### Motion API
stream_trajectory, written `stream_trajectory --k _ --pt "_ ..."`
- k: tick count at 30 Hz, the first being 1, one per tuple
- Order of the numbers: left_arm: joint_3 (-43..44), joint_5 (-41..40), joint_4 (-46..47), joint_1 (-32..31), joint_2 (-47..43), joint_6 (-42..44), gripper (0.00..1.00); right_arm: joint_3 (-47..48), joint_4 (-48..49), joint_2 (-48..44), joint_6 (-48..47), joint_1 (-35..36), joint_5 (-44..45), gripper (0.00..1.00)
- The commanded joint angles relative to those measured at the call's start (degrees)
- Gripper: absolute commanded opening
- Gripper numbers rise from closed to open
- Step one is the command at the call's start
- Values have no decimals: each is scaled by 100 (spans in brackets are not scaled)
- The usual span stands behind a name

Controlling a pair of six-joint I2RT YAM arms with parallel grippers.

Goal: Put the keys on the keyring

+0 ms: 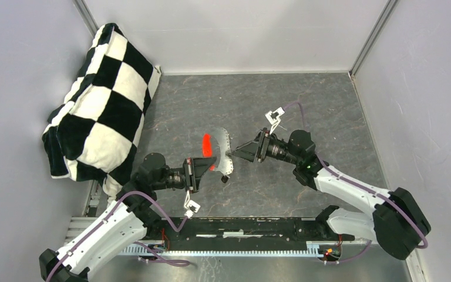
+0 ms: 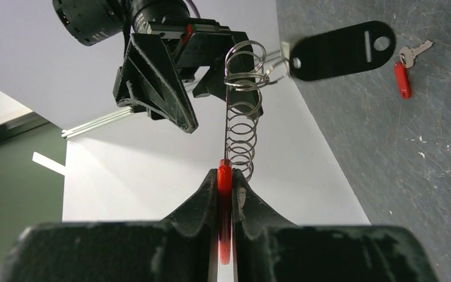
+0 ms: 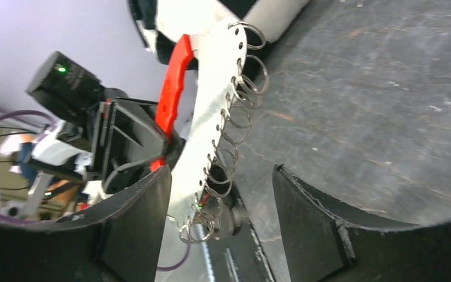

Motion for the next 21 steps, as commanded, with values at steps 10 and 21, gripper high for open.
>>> stream_trajectory --k 10,21 --pt "43 410 66 -12 -171 1476 2 56 3307 981 1780 -41 -658 60" --pt "7 402 -85 -13 -147 1854 2 310 4121 1488 2202 -17 -794 44"
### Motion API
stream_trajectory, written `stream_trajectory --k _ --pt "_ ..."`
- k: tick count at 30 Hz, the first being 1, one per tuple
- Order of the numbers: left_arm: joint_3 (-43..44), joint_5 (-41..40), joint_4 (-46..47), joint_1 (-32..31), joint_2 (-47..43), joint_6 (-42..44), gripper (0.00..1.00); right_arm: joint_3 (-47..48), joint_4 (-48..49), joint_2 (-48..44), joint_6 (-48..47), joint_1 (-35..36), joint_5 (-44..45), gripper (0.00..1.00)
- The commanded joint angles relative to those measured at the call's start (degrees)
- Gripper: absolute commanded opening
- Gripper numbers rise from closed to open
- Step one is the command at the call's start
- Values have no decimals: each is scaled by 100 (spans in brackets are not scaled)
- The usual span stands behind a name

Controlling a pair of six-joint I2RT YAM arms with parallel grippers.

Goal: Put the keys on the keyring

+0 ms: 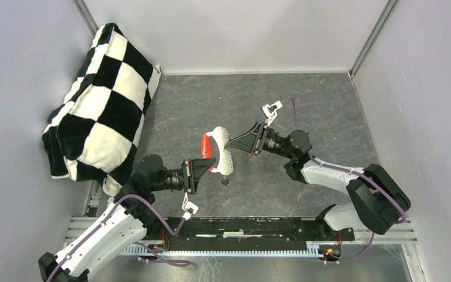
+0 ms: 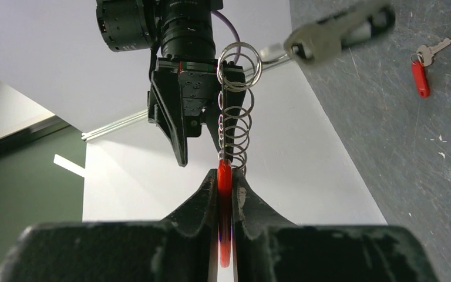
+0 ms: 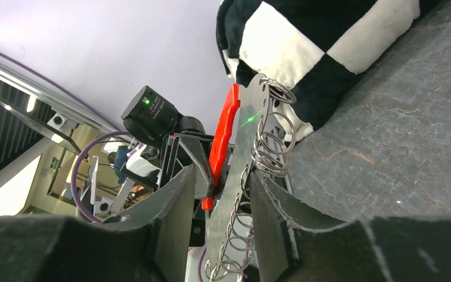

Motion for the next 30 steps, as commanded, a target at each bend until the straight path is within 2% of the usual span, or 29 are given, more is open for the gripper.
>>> stream_trajectory --k 1,4,8,9,14,19,20,21,22,30 --pt "8 249 -35 -16 1 1730 2 334 747 58 197 27 -170 43" --pt "-8 230 -102 -16 19 1892 2 414 564 110 98 75 -213 43" --pt "5 181 -132 -16 4 1951 2 450 -526 -100 -590 107 -151 64" --pt "10 159 -169 -16 -12 1951 2 463 -854 -209 -818 102 -60 67" --pt "1 133 -251 -16 -90 1985 2 560 -2414 -674 -1789 -4 501 69" --pt "-3 156 -278 -17 -159 1982 2 651 -3085 -939 -2269 -92 917 77" --pt "-2 152 -272 -19 -166 1979 2 716 -3228 -924 -2352 -100 929 85" --pt "-1 158 -272 -17 -165 1982 2 774 -3356 -912 -2437 -99 966 96" --pt "-1 169 -272 -16 -163 1980 2 798 -3481 -913 -2488 -96 1022 98" --pt "16 216 -225 -16 -149 1976 2 644 -2267 -632 -1653 -68 764 98"
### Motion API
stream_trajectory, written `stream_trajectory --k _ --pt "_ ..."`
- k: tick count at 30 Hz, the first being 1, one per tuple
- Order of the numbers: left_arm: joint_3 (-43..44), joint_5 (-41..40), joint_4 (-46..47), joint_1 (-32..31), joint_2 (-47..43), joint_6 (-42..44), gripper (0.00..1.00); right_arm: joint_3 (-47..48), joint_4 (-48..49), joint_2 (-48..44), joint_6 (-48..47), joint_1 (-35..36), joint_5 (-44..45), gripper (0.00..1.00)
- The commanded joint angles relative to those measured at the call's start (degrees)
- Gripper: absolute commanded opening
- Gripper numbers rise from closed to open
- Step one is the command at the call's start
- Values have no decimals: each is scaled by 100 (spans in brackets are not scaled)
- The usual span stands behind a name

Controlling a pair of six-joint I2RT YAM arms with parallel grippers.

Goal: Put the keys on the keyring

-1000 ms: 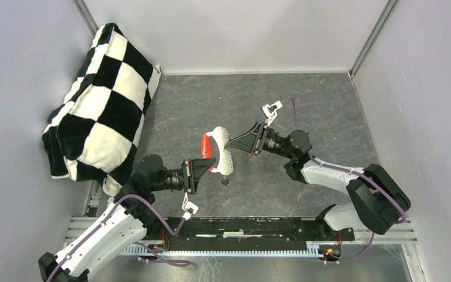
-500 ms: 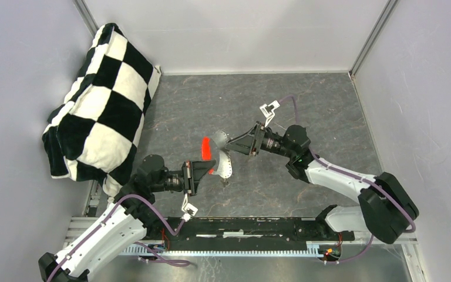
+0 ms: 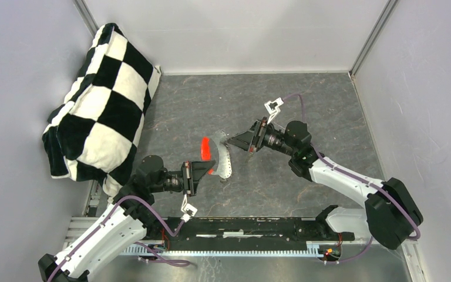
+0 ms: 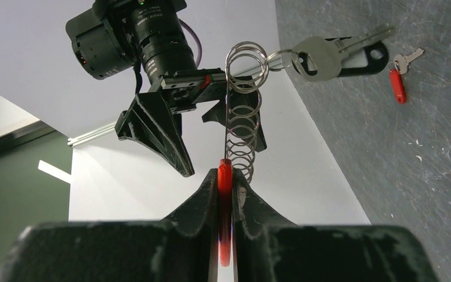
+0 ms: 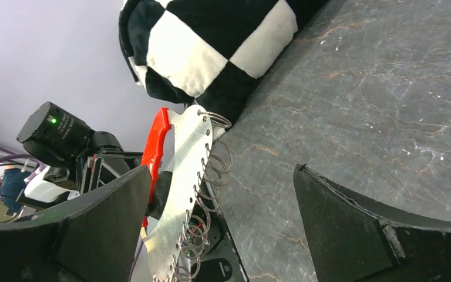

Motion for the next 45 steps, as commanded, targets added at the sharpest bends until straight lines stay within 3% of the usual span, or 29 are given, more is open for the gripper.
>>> stream_trajectory --k 1,6,12,18,23,24,28,30,33,36,40,42,45 --pt "23 221 151 -16 -19 1934 2 94 961 225 477 27 -175 98" --pt "18 227 215 -16 14 1926 2 30 1926 642 1106 123 -485 82" --pt "6 228 243 -16 15 1916 2 141 2179 872 1365 169 -576 67" --pt "-36 231 326 -16 30 1918 2 147 3223 1281 2089 207 -673 33" --pt "-78 166 292 -16 23 2002 4 210 3358 1334 2146 229 -730 18" --pt "-89 143 257 -19 23 2020 10 221 3346 1314 2088 232 -732 14" --pt "-134 -26 -53 -19 -2 1937 57 431 2665 1057 1235 225 -854 6" --pt "-106 -189 -254 -16 -6 1564 81 571 1969 815 380 226 -893 4" --pt "254 -405 -1192 -17 26 726 99 814 588 390 -1227 223 -854 3" --pt "659 -246 -1996 -21 54 -673 100 952 -803 -19 -2948 233 -578 3" --pt "1125 93 -2793 -19 92 -2146 100 872 -1590 -443 -4275 235 -339 3" --pt "1301 282 -2835 -16 145 -3044 100 784 -1752 -617 -4759 236 -318 3" --pt "1533 295 -1968 -16 302 -5576 100 695 -1953 -809 -5299 264 -366 3"
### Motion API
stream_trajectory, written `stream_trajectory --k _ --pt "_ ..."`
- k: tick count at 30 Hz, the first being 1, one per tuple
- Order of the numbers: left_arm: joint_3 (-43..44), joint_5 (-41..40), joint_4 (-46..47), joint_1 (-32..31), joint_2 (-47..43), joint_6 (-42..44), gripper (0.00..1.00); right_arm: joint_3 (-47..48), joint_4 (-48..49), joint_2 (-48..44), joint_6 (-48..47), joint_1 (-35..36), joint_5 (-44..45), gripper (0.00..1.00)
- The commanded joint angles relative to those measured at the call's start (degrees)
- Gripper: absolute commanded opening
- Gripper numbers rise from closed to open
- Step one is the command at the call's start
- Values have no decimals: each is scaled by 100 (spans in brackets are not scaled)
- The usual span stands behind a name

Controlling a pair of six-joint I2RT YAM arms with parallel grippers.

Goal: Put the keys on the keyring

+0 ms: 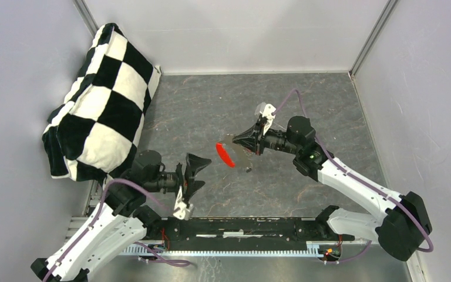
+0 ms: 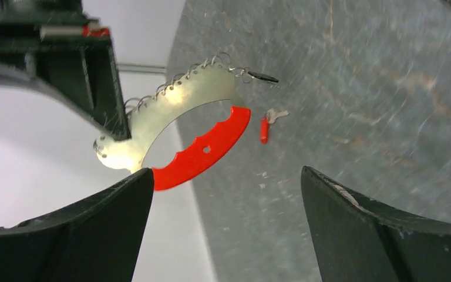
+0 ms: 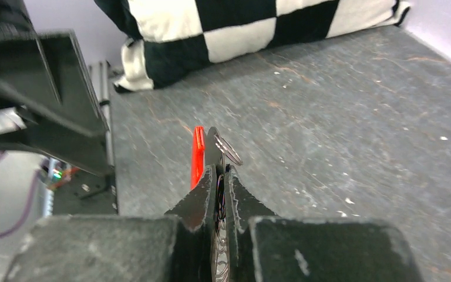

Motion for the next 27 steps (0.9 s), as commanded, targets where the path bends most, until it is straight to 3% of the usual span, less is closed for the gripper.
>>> stream_trajectory --k 1,4,7,10,17,22,27 --pt "421 147 989 -12 267 -4285 100 -47 -560 -325 -1541 60 55 3" --pt "478 -715 2453 -12 610 -6270 100 -49 -585 -435 -1723 125 -45 3" --pt "787 -1192 2804 -8 1098 -7480 100 68 -804 -467 -2002 316 -105 3" --pt "1127 -999 2788 -3 1514 -8163 99 219 -1116 -439 -2287 560 -114 3" --pt "1401 115 2312 106 2052 -8397 87 308 -1369 -516 -2507 965 105 3" --pt "1426 1397 1831 255 2242 -8453 80 316 -1305 -624 -2471 1070 98 3" --pt "1453 1668 1403 260 2266 -7972 75 334 -1318 -650 -2467 1144 35 3"
